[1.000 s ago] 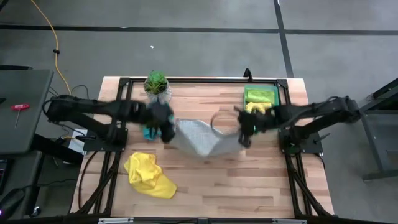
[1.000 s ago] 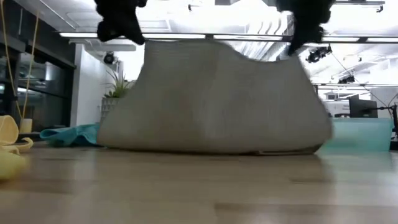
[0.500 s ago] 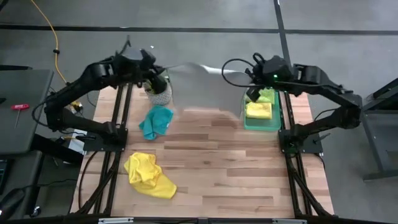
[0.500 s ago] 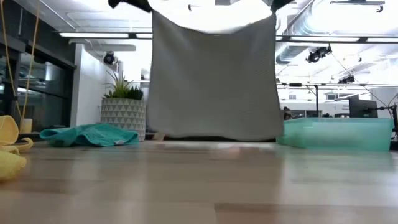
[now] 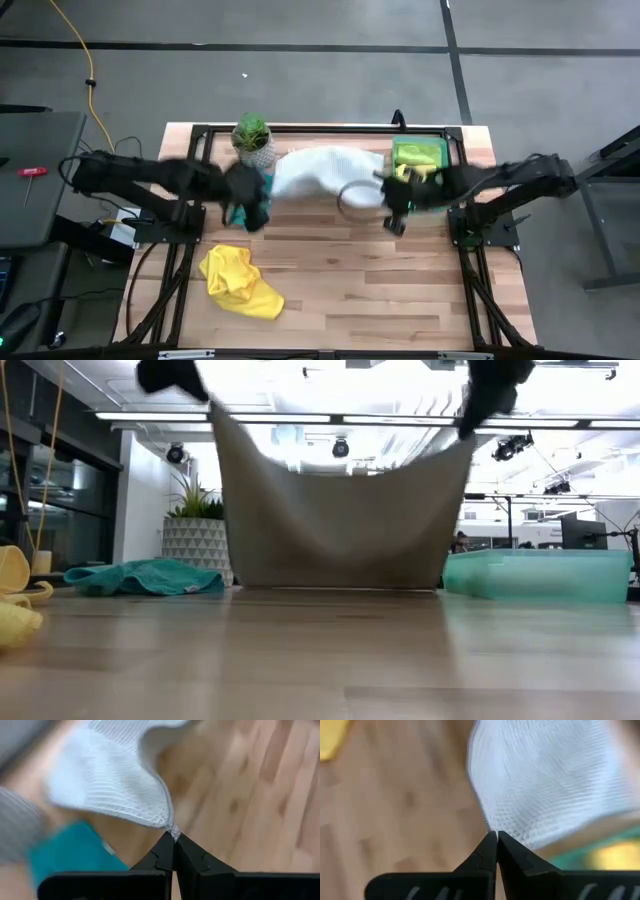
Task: Fold microfiber towels
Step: Fold the gray microfiber cloth
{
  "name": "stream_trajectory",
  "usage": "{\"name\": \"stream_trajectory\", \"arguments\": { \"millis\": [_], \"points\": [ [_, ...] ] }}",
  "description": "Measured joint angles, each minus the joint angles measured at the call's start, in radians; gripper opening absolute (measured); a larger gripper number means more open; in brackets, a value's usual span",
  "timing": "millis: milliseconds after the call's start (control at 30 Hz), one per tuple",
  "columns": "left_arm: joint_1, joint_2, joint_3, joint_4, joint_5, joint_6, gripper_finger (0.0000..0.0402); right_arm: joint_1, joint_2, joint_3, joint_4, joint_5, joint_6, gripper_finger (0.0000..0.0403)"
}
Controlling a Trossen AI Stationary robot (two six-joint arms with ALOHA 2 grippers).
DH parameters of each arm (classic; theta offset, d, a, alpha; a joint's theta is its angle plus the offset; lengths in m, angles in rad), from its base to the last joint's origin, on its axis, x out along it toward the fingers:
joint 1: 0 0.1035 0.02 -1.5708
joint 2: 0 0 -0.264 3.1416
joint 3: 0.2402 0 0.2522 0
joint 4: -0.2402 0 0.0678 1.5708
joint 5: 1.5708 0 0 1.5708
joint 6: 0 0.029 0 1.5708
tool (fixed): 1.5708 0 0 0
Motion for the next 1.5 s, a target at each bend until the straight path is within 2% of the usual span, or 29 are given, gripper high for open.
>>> {"name": "stream_trajectory", "arguments": {
  "millis": [167, 367, 467, 600, 700, 900, 1033, 1267, 1500],
  "points": [
    [-0.188, 0.053, -0.257, 0.269, 0.079, -0.254, 0.0, 0.161, 0.002, -0.287, 0.37, -0.08, 0.256, 0.0],
    [-0.388, 0.196, -0.493, 0.642, 0.226, -0.592, 0.0, 0.332, 0.002, -0.522, 0.758, -0.079, 0.566, 0.0],
    [-0.482, 0.278, -0.519, 0.757, 0.274, -0.739, 0.0, 0.404, 0.002, -0.566, 0.826, -0.079, 0.681, 0.0],
    [-0.594, 0.344, -0.516, 0.947, 0.306, -0.892, 0.0, 0.494, 0.002, -0.559, 0.84, -0.118, 0.778, 0.0],
    [-0.65, 0.346, -0.516, 0.932, 0.261, -1.054, 0.0, 0.558, 0.001, -0.54, 0.843, -0.137, 0.833, 0.0],
    [-0.693, 0.315, -0.516, 0.932, 0.253, -1.062, 0.0, 0.646, 0.012, -0.531, 0.848, -0.145, 0.945, 0.0],
    [-0.667, 0.282, -0.516, 0.935, 0.244, -1.057, 0.0, 0.634, 0.012, -0.53, 0.863, -0.162, 0.927, 0.0],
    [-0.509, 0.143, -0.517, 0.829, 0.221, -0.877, 0.0, 0.495, -0.043, -0.53, 0.778, -0.144, 0.833, 0.0],
    [-0.307, 0.013, -0.516, 0.552, 0.162, -0.677, 0.0, 0.326, -0.095, -0.53, 0.633, 0.003, 0.759, 0.0]
  ]
}}
